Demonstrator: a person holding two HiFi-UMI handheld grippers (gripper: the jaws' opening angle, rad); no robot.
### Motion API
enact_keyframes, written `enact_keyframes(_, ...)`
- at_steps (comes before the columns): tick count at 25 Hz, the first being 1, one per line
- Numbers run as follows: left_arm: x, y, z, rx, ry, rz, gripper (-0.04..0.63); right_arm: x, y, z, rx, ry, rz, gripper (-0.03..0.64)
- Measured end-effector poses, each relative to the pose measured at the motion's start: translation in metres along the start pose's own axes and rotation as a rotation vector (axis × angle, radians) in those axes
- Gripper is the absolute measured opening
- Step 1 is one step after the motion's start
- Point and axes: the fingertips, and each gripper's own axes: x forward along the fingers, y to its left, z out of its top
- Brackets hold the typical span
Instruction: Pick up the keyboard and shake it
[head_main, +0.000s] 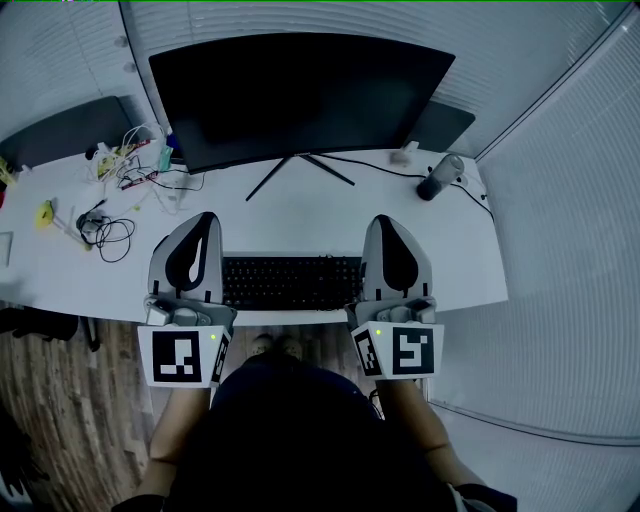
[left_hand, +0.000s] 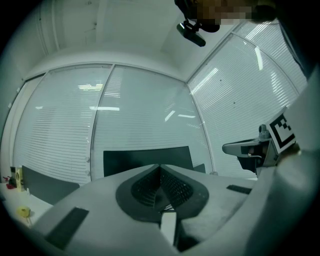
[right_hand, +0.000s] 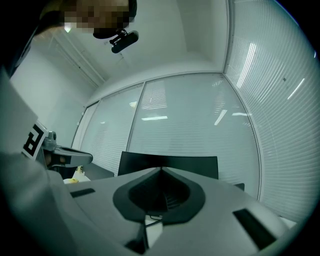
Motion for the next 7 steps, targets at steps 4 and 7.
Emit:
enact_keyframes(4,0.000,-0.007,0.003,0.003,-0.010,0.004,0.023,-0.003,-0.005,0.001,-0.007,-0.007,0.013,0.026)
enact_keyframes(7,0.001,-0.014,0.005,0.004,-0.017,0.006,0.023,-0.005,-0.010,0.002,-0.016,-0.012,0.024,0.026)
